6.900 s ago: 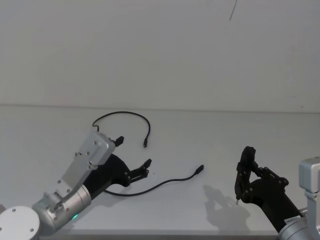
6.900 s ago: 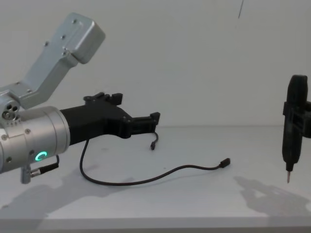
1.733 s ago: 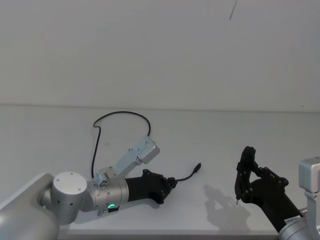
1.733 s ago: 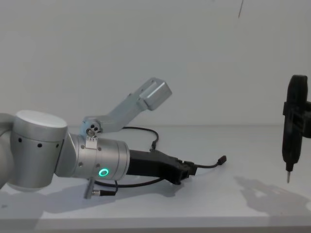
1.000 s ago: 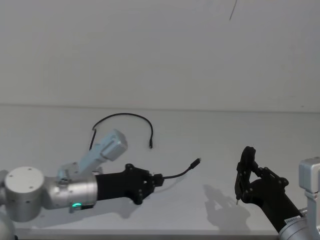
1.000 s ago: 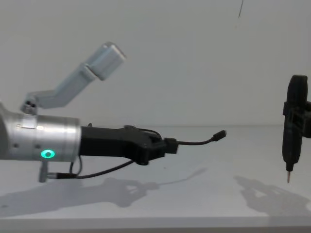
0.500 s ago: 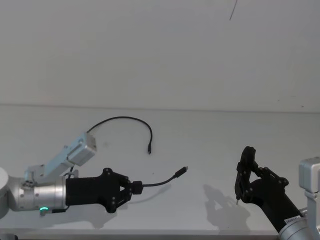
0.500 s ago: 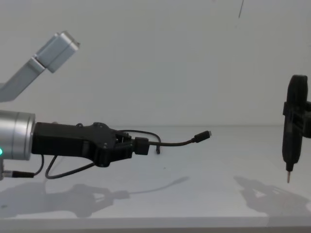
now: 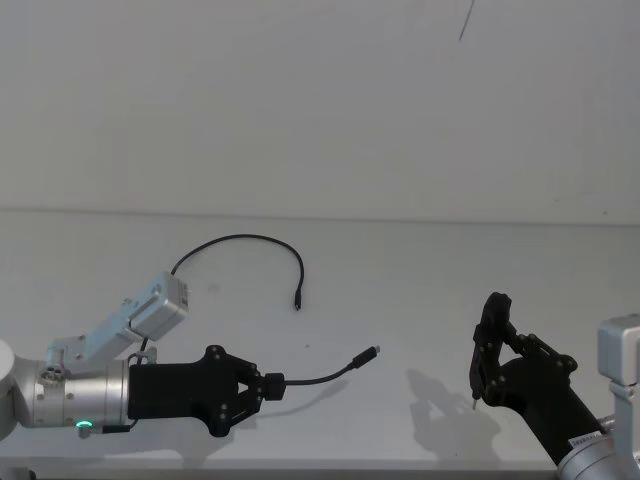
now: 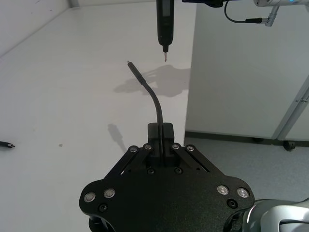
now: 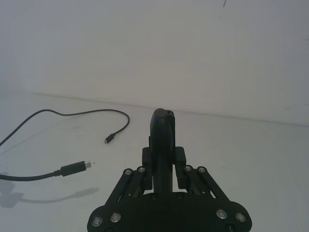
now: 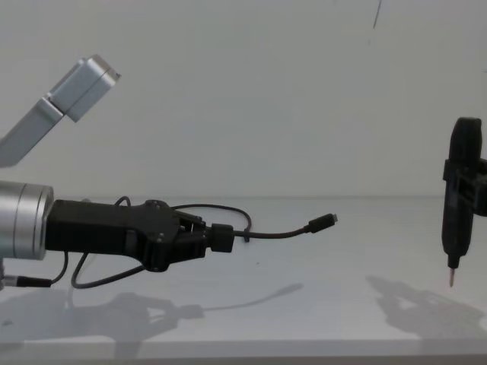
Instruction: Pick up the data cable with the one hand.
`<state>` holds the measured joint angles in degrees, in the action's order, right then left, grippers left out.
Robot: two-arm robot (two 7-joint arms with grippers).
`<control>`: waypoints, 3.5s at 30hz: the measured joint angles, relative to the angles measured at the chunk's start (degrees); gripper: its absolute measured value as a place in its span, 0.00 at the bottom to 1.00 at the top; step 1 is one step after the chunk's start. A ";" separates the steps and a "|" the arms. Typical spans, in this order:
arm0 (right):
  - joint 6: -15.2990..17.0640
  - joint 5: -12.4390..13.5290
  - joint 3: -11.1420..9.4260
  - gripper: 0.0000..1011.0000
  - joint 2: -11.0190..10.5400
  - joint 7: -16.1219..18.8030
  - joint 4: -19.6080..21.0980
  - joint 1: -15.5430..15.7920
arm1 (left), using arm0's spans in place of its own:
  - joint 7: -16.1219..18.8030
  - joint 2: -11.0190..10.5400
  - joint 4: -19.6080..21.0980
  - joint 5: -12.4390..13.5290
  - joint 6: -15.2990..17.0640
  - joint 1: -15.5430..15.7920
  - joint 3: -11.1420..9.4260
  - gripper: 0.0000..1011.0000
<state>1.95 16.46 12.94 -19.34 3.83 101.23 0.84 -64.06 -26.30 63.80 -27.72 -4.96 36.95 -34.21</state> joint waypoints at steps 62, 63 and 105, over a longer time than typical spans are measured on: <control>-2.97 6.07 0.72 0.27 7.93 7.19 -2.31 -5.78 | -1.25 0.52 -1.40 -0.59 -0.72 0.51 -0.67 0.04; -2.98 6.20 0.70 0.27 8.03 7.30 -2.39 -5.74 | -1.25 0.52 -1.41 -0.59 -0.72 0.50 -0.66 0.04; -4.12 9.99 1.39 0.27 7.03 10.50 -4.41 -5.52 | -1.25 0.52 -1.40 -0.59 -0.71 0.50 -0.67 0.04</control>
<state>-2.17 26.45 14.33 -12.31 14.33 96.82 -4.68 -65.30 -25.78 62.41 -28.31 -5.67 37.46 -34.88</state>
